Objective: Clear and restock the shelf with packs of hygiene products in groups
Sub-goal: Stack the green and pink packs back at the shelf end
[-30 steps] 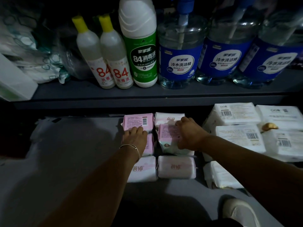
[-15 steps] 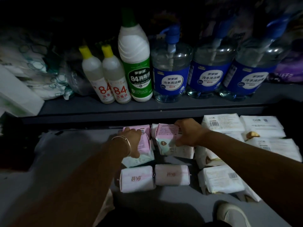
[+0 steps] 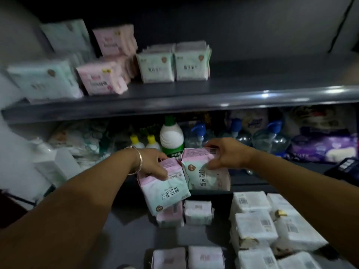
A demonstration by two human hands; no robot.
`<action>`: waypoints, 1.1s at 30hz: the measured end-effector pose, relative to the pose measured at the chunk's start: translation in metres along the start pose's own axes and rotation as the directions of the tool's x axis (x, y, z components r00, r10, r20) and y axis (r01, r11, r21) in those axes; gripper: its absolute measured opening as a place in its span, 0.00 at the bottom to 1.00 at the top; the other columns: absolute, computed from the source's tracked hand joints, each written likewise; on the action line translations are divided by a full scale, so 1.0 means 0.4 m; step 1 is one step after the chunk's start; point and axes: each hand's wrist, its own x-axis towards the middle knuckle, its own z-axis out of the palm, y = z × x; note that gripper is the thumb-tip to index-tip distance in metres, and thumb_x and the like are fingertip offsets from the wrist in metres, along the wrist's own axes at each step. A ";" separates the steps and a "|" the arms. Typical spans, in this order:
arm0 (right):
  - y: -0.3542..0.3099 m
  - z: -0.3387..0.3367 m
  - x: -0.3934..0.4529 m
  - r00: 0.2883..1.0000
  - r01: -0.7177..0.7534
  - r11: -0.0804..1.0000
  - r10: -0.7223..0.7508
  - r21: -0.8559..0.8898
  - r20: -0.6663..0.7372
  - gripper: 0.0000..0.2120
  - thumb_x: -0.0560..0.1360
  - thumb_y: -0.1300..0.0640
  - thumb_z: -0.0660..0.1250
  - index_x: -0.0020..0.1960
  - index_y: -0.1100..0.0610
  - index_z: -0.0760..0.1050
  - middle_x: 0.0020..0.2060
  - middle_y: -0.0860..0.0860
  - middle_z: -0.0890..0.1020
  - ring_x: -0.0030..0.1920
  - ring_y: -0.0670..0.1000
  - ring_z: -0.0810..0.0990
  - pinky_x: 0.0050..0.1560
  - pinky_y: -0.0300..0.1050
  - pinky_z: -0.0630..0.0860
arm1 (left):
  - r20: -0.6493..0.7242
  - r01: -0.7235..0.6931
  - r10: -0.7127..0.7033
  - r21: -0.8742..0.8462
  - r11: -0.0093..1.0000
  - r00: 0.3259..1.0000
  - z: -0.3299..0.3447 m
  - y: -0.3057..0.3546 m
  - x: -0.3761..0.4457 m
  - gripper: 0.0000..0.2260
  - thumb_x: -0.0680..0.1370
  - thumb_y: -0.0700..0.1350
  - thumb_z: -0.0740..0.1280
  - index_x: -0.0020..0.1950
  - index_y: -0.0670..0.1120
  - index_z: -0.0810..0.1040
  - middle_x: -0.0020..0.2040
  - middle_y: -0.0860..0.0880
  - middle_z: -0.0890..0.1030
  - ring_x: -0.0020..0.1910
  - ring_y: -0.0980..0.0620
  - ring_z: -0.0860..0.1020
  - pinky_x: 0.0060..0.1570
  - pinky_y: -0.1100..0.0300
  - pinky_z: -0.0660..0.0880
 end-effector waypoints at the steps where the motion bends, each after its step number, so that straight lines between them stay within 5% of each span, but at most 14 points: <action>1: -0.019 -0.031 -0.005 1.000 0.016 1.000 -0.016 0.010 -0.017 0.25 0.68 0.56 0.75 0.63 0.58 0.73 0.55 0.53 0.79 0.53 0.51 0.78 0.53 0.42 0.76 | -0.013 -0.008 0.007 -0.005 1.000 1.000 -0.031 0.016 -0.022 0.12 0.70 0.45 0.72 0.50 0.52 0.76 0.51 0.50 0.82 0.50 0.50 0.81 0.49 0.57 0.78; 6: -0.111 -0.171 -0.024 0.994 0.083 0.996 -0.082 0.015 -0.078 0.22 0.69 0.59 0.74 0.61 0.60 0.74 0.55 0.55 0.80 0.54 0.54 0.80 0.56 0.50 0.78 | -0.079 -0.035 0.035 -0.001 0.999 0.996 -0.175 0.094 -0.111 0.14 0.72 0.43 0.70 0.57 0.49 0.78 0.49 0.49 0.82 0.43 0.51 0.81 0.36 0.65 0.78; 9: -0.155 -0.245 -0.033 0.985 0.108 0.993 -0.099 0.056 -0.144 0.21 0.69 0.61 0.74 0.60 0.61 0.75 0.54 0.55 0.81 0.52 0.54 0.80 0.55 0.50 0.79 | -0.143 -0.055 0.050 -0.036 0.998 0.988 -0.256 0.130 -0.151 0.12 0.73 0.41 0.70 0.56 0.47 0.79 0.53 0.44 0.83 0.47 0.49 0.81 0.49 0.53 0.79; 13: -0.205 -0.331 -0.033 0.968 0.135 0.989 -0.117 0.067 -0.223 0.20 0.68 0.61 0.74 0.59 0.60 0.76 0.51 0.53 0.80 0.49 0.51 0.80 0.48 0.42 0.78 | -0.215 -0.084 0.068 -0.065 0.994 0.974 -0.359 0.169 -0.191 0.12 0.73 0.40 0.70 0.56 0.47 0.79 0.52 0.46 0.83 0.51 0.46 0.82 0.54 0.50 0.79; 23: -0.249 -0.455 0.030 0.907 0.073 0.997 -0.056 0.025 -0.418 0.20 0.70 0.60 0.73 0.60 0.61 0.75 0.52 0.54 0.79 0.50 0.53 0.80 0.52 0.47 0.80 | -0.387 -0.173 0.124 -0.095 0.980 0.914 -0.553 0.222 -0.160 0.18 0.72 0.44 0.70 0.60 0.53 0.74 0.46 0.49 0.81 0.37 0.52 0.80 0.29 0.64 0.76; 29: -0.248 -0.515 0.103 0.848 -0.019 0.997 0.058 0.078 -0.527 0.20 0.70 0.57 0.73 0.60 0.62 0.73 0.54 0.56 0.78 0.50 0.55 0.80 0.47 0.47 0.80 | -0.559 -0.316 0.149 -0.216 0.924 0.816 -0.651 0.220 -0.091 0.21 0.71 0.44 0.71 0.63 0.51 0.74 0.52 0.48 0.80 0.47 0.50 0.80 0.43 0.59 0.78; 33: -0.249 -0.524 0.152 0.783 -0.040 0.991 0.112 0.129 -0.612 0.18 0.71 0.56 0.72 0.57 0.63 0.73 0.50 0.55 0.77 0.43 0.51 0.77 0.31 0.35 0.71 | -0.658 -0.406 0.130 -0.286 0.868 0.742 -0.671 0.207 -0.045 0.24 0.72 0.44 0.69 0.68 0.49 0.72 0.57 0.47 0.79 0.48 0.49 0.79 0.47 0.60 0.74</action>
